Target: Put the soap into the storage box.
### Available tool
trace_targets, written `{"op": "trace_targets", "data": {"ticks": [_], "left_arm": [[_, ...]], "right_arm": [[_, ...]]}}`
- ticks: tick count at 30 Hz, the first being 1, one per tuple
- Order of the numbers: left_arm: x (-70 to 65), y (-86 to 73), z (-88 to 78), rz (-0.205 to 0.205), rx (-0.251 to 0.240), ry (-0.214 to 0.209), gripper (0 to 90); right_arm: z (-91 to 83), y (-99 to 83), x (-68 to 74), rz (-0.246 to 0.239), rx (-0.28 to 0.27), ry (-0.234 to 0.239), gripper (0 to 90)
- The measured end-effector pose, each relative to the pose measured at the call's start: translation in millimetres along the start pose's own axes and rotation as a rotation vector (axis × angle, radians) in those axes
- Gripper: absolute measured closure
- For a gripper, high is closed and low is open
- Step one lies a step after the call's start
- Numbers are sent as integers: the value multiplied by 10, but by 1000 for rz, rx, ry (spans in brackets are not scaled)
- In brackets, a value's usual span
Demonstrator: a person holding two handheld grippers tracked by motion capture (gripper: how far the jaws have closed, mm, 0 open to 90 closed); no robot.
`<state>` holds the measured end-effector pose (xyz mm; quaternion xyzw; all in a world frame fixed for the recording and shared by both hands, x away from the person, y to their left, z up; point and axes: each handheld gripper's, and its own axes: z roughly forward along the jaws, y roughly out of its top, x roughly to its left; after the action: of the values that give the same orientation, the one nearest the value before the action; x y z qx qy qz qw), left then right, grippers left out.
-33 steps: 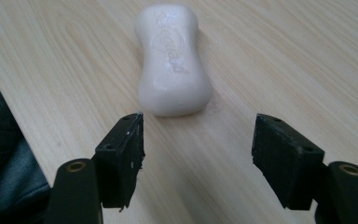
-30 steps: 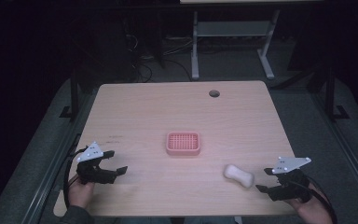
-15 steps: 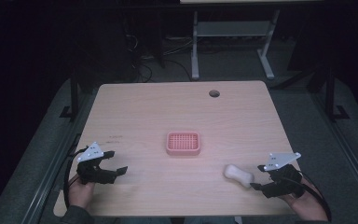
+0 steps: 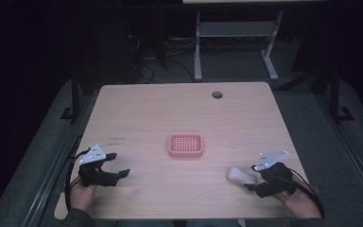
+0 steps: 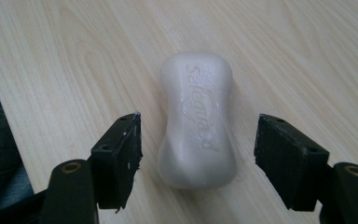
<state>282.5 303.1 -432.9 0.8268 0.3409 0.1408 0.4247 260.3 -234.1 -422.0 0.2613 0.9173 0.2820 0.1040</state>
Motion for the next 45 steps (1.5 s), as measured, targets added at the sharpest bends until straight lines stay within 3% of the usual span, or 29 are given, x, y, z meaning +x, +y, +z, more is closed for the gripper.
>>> {"op": "trace_targets", "data": {"ticks": [13,31,45], "left_arm": [[-4,2,7,0,-1,-1,140],[-7,6,15,10,9,-4,140],[-16,7,26,11,10,-8,140]], "right_arm": [[261,137,-25,-36,73,13,322],[438,214,-65,-37,152,29,445],[472,180,-104,-7,149,57,465]]}}
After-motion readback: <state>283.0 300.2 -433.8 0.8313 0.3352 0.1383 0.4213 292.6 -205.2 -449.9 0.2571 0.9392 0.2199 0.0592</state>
